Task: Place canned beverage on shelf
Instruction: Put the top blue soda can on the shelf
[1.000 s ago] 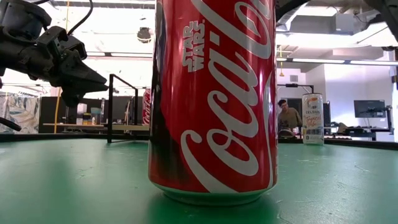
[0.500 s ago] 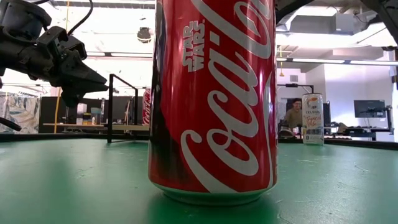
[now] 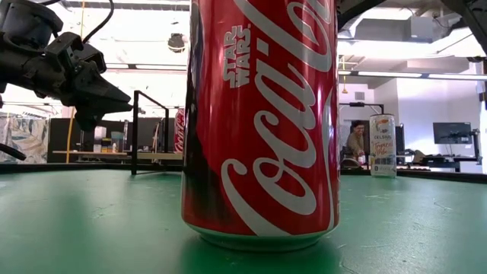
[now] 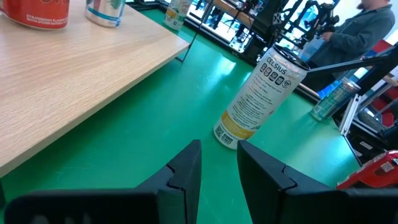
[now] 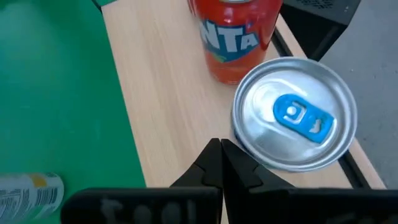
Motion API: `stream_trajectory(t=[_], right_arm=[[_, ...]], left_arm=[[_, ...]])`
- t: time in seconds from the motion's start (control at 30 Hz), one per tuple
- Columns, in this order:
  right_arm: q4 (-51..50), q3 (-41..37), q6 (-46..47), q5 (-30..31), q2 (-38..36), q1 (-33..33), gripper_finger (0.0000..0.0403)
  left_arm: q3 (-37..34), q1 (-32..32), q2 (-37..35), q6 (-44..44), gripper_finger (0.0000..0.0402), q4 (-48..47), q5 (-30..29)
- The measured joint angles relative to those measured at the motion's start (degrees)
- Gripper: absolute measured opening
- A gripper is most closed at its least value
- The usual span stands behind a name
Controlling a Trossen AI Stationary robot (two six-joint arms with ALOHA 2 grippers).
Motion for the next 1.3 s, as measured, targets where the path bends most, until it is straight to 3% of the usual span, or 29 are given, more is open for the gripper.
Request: stream_trajectory(t=[0.73,1.3], right_arm=[[0.6,0.0,1.7,4.3,0.0,0.0,0.002],[2.3,0.0,6.1,4.2,-0.1,0.2,0.002]], left_arm=[[0.0,0.0,0.0,0.0,0.0088,0.0,0.0],[0.0,0.0,0.0,0.0,0.0088,0.0,0.0]])
